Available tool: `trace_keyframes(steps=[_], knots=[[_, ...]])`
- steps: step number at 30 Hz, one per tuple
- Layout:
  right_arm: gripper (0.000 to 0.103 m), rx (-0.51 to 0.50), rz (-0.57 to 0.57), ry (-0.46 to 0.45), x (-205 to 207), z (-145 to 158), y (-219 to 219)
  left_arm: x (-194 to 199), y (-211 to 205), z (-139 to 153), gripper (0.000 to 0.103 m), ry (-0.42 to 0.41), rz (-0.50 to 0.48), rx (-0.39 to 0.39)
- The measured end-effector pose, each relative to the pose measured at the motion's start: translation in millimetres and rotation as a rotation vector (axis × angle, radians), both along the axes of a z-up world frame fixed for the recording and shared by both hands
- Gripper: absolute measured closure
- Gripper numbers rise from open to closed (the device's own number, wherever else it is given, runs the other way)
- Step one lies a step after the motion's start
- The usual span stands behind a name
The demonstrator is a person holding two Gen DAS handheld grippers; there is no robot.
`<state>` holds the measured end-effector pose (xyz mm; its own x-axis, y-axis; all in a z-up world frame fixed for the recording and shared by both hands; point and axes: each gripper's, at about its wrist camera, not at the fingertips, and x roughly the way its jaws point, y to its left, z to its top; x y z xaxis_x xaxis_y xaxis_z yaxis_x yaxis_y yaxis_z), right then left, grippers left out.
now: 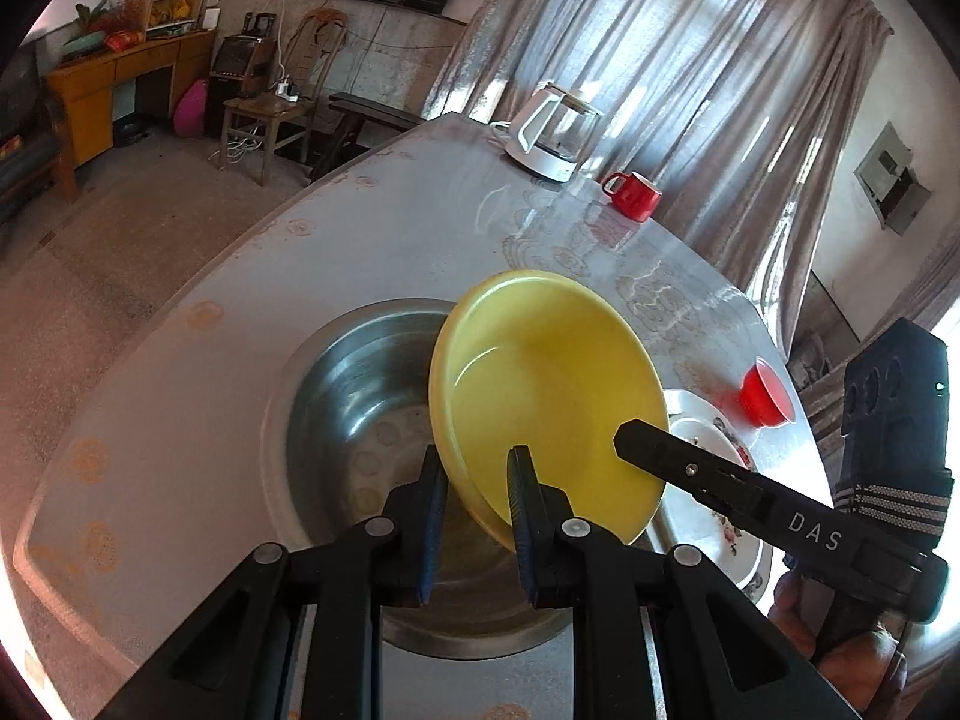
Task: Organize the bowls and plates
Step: 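Lift the yellow bowl and carry it over the steel basin, then lower the yellow bowl into the steel basin and release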
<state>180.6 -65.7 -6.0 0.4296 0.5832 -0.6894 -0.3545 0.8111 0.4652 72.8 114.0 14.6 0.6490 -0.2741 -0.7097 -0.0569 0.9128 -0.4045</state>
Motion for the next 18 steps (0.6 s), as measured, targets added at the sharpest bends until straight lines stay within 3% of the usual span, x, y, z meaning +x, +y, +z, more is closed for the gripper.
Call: trace_keyframes(steps=[18], knots=[[0.085, -0.073, 0.053, 0.049, 7.9, -23.3, 31.1, 0.8, 14.5, -20.1, 0.08, 0.047, 0.037, 0.015]])
